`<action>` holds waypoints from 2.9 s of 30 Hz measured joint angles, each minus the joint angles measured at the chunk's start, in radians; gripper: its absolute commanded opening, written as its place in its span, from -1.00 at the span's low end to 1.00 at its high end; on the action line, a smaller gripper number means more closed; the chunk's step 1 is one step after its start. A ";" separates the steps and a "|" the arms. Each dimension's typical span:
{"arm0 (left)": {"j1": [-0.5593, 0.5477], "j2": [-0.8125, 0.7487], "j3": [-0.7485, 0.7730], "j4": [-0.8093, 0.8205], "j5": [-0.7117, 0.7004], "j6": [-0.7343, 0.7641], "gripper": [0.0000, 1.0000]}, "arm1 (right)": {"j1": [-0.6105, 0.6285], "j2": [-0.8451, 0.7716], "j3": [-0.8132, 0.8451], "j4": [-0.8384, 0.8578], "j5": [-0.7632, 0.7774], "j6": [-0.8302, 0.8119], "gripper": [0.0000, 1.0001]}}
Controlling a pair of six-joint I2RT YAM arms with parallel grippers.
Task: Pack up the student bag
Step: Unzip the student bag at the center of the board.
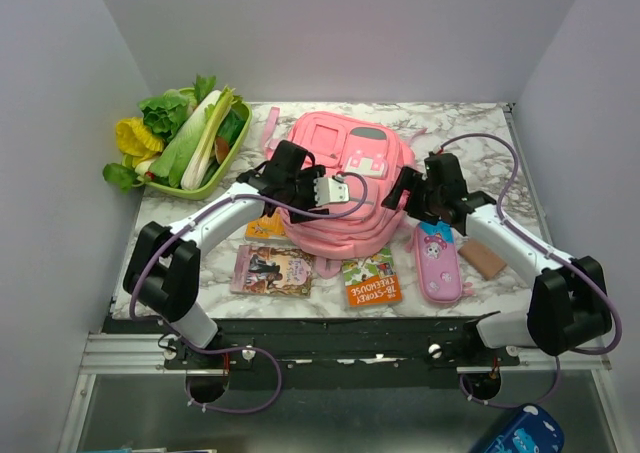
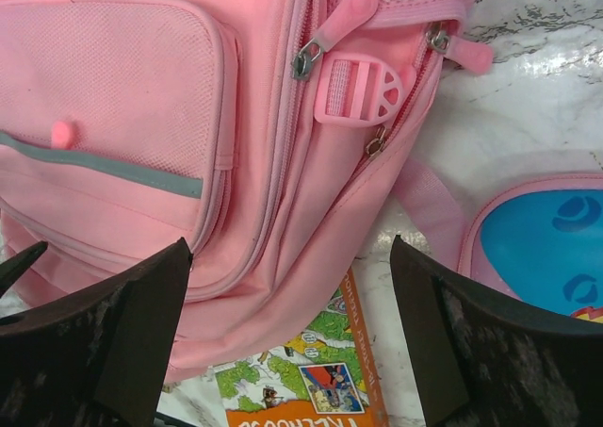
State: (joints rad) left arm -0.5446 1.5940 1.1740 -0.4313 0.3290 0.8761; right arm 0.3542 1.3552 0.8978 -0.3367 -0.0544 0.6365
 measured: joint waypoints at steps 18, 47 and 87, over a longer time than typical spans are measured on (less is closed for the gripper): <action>-0.028 0.086 -0.023 0.091 -0.036 0.040 -1.00 | 0.000 0.129 0.002 0.034 -0.020 0.062 0.69; -0.058 -0.113 -0.089 -0.016 0.000 -0.348 -0.04 | -0.002 0.200 0.108 0.007 0.062 0.043 0.54; -0.296 0.138 0.045 0.092 -0.049 -0.842 -0.58 | -0.002 0.129 0.038 0.105 -0.086 0.071 0.48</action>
State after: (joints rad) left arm -0.8402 1.7321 1.2190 -0.3397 0.2802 0.0341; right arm 0.3523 1.4837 0.9356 -0.2321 -0.1406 0.7074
